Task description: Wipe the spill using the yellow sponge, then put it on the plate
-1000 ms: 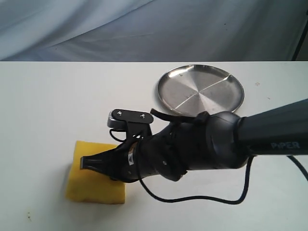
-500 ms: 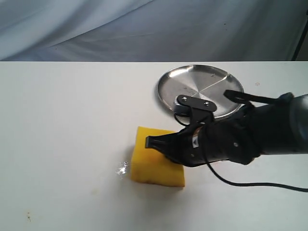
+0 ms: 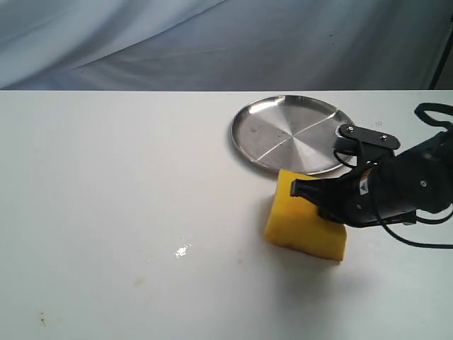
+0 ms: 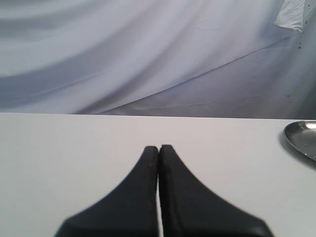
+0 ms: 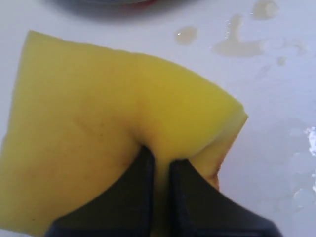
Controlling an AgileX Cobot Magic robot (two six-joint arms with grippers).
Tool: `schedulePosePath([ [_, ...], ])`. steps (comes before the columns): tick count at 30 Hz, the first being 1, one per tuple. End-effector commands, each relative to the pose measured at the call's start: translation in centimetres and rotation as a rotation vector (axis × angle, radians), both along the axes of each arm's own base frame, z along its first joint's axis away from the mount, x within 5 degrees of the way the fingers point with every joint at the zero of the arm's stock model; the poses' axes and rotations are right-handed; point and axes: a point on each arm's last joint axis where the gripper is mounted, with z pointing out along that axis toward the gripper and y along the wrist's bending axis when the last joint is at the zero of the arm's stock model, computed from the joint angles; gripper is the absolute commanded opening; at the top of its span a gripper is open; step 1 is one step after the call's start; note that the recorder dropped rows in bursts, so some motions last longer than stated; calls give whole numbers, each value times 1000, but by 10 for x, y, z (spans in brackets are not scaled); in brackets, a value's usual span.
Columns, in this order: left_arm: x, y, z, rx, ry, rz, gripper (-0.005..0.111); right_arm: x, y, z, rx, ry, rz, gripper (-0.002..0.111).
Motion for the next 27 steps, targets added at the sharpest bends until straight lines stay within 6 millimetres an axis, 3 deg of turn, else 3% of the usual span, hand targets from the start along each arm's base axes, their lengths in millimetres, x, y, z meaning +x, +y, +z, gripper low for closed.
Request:
schedulePosePath([
  [1, 0, 0, -1, -2, -1, 0, 1, 3, -23, 0, -61, 23, -20, 0],
  [7, 0, 0, -1, 0, -1, -1, 1, 7, -58, 0, -118, 59, -98, 0],
  [13, 0, 0, -1, 0, -1, -1, 1, 13, -106, 20, -80, -20, -286, 0],
  [19, 0, 0, -1, -2, -1, 0, 1, 19, -97, 6, -70, 19, -270, 0],
  [27, 0, 0, -1, 0, -1, -1, 1, 15, -39, 5, -32, -27, -91, 0],
])
